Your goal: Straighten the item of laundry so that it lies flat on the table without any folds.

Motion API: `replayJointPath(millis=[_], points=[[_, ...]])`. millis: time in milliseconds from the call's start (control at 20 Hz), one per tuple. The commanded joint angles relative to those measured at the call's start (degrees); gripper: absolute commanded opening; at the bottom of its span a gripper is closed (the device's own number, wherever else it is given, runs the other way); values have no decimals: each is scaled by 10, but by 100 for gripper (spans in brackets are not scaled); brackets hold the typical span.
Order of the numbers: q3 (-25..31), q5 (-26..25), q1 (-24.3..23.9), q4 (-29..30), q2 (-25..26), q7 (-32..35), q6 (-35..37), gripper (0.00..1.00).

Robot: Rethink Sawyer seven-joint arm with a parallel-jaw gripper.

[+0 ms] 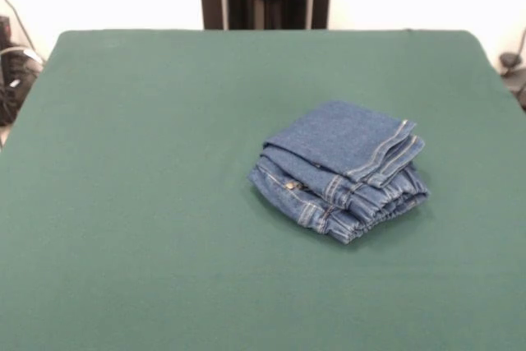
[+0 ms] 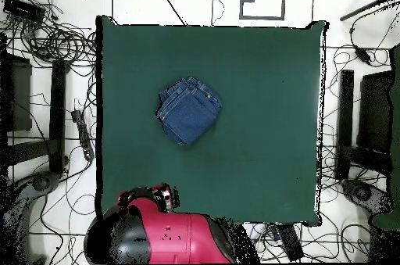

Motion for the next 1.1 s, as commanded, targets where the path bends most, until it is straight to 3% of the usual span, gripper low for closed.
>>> replayJointPath(millis=[50, 1100], points=[[-4, -4, -1, 8, 51, 122, -44, 100], [-4, 1, -21, 12, 136, 117, -141, 100]])
